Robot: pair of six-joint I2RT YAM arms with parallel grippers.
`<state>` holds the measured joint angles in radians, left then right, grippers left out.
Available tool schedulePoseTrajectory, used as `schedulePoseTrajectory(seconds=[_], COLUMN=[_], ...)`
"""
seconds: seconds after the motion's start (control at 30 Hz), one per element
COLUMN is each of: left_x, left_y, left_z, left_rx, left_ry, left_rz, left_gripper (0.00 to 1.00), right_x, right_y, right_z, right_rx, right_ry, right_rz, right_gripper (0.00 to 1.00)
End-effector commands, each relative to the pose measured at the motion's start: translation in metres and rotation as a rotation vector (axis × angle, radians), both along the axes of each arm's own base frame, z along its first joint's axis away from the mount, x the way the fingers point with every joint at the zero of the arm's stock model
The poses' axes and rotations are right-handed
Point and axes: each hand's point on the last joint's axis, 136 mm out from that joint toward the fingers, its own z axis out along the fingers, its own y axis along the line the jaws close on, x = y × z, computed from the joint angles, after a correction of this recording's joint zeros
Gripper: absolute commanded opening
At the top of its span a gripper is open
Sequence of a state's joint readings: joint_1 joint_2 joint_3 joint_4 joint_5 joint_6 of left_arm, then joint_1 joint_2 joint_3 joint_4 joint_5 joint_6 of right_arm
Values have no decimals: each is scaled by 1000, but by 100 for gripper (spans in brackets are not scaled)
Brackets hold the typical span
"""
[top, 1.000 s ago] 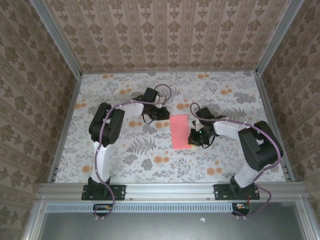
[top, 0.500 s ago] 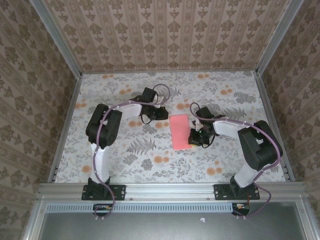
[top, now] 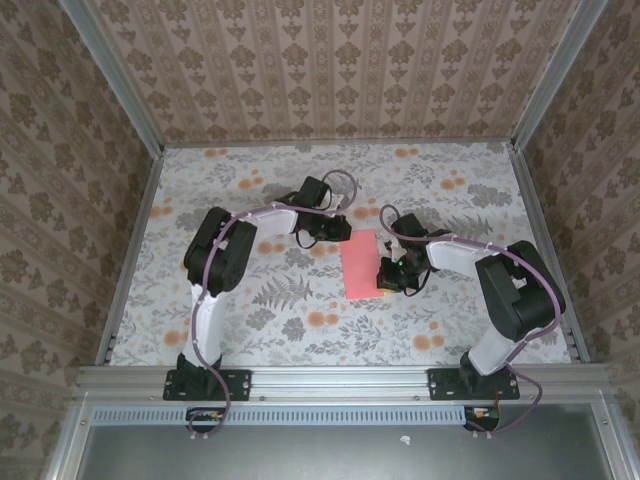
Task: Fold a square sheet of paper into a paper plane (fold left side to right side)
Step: First fold the square sheet of paper in half at the center of the table, then fold the triangle a second time at the center of the table.
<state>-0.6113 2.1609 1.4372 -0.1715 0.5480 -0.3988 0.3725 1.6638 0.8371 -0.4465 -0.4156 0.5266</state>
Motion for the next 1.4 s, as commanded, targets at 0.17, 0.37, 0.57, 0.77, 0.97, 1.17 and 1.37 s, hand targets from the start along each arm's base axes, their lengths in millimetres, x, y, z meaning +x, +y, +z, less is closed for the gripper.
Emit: schedulePoseTrajectory(seconds=[0.17, 0.37, 0.57, 0.77, 0.97, 1.17, 1.37], left_x=[11, 23, 30, 21, -24, -61, -67], left_y=[15, 29, 28, 37, 44, 24, 14], left_z=[-23, -27, -2, 45, 61, 39, 10], left_rx=[45, 38, 16, -6, 16, 42, 85], left_ry=[22, 28, -13, -90, -73, 8, 67], left_rz=[60, 104, 81, 82, 76, 54, 70], left_gripper=[12, 12, 17, 22, 25, 25, 23], right_x=[-36, -46, -42, -6, 26, 49, 45], right_y=[-29, -19, 8, 23, 6, -10, -5], right_z=[-29, -26, -20, 15, 54, 69, 60], right_rx=[-165, -120, 7, 108, 90, 102, 142], right_ry=[137, 153, 125, -49, -266, -368, -286], right_rz=[-8, -23, -48, -73, -104, -125, -115], right_gripper=[2, 2, 3, 19, 45, 71, 80])
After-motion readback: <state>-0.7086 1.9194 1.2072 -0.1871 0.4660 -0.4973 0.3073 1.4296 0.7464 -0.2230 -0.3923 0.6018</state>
